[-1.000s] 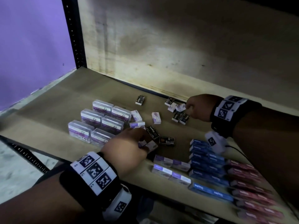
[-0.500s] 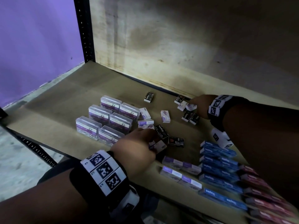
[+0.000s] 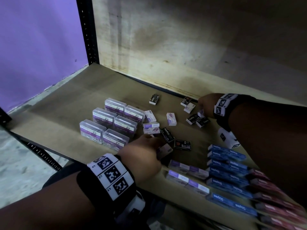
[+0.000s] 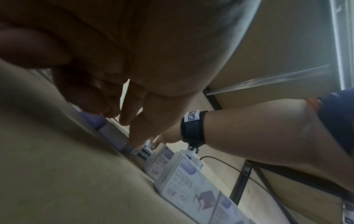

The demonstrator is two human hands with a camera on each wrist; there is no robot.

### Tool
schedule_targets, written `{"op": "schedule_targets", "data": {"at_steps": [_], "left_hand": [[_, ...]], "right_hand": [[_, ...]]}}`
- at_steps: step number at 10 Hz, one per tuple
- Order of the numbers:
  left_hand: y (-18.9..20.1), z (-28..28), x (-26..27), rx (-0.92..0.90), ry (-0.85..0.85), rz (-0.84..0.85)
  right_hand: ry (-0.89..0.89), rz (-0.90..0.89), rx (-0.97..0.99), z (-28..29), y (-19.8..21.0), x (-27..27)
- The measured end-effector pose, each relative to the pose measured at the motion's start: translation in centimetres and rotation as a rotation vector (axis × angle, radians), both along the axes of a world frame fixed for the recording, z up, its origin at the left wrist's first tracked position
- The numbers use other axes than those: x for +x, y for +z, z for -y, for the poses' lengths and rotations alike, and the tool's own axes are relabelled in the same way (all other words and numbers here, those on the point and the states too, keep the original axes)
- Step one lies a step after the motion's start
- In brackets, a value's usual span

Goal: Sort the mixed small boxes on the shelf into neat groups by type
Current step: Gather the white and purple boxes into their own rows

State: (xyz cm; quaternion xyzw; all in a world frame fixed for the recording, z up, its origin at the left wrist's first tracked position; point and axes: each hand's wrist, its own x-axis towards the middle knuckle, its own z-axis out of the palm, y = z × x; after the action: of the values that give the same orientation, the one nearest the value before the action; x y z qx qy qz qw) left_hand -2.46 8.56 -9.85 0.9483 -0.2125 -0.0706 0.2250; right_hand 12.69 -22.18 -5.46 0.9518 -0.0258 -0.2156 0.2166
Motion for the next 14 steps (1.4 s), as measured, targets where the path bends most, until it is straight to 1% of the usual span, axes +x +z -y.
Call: {"op": "schedule_targets", "data": {"at_steps": [1, 2, 3, 4, 6, 7, 8, 9, 10, 11, 13, 14], "left_hand": [[0.0, 0.1, 0.3, 0.016, -0.026, -0.020], [0.2, 0.4, 0.5, 0.030, -0.053, -0.020], [0.4, 0.8, 0.8, 0.079, -0.095, -0.031], [0.6, 1.1, 0.8, 0.113, -0.109, -0.034], [1.5, 1.8, 1.1, 0.218, -0.099, -0.135], [2.2, 2.2, 1.6, 0.245, -0.115, -0.188], [2.4, 2.4, 1.7, 0.293, -0.116, -0.151], [2.9, 2.7, 1.8, 0.305, -0.135, -0.112], [3.3, 2.7, 2.0, 0.359, -0.180, -0.115], [4.0, 2.5, 1.9, 0.381, -0.191, -0.102], [5.8, 3.3, 2.0, 0.337, -0.172, -0.026], [6.5, 3.8, 2.1, 0.295, -0.195, -0.027]], "right_hand": [[-0.001, 0.127, 0.061, 0.4, 1.0, -1.3], [-0.003, 0.185, 0.127, 0.6, 2.0, -2.7], [0.026, 0.265, 0.204, -0.3, 4.3, -4.4], [0.012, 0.357, 0.345, -1.2, 6.4, -7.3], [0.021, 0.341, 0.601, -3.7, 8.8, -15.0], [-0.034, 0.357, 0.700, -4.5, 8.8, -18.0], [-0.030, 0.386, 0.739, -5.3, 7.9, -20.5], [-0.003, 0.376, 0.785, -5.5, 7.3, -22.3], [-0.019, 0.381, 0.797, -5.0, 7.0, -23.1], [-0.050, 0.374, 0.791, -4.2, 6.3, -23.5], [-0.052, 0.376, 0.764, -4.6, 5.1, -23.4], [-0.053, 0.352, 0.748, -5.1, 4.9, -23.2]]}}
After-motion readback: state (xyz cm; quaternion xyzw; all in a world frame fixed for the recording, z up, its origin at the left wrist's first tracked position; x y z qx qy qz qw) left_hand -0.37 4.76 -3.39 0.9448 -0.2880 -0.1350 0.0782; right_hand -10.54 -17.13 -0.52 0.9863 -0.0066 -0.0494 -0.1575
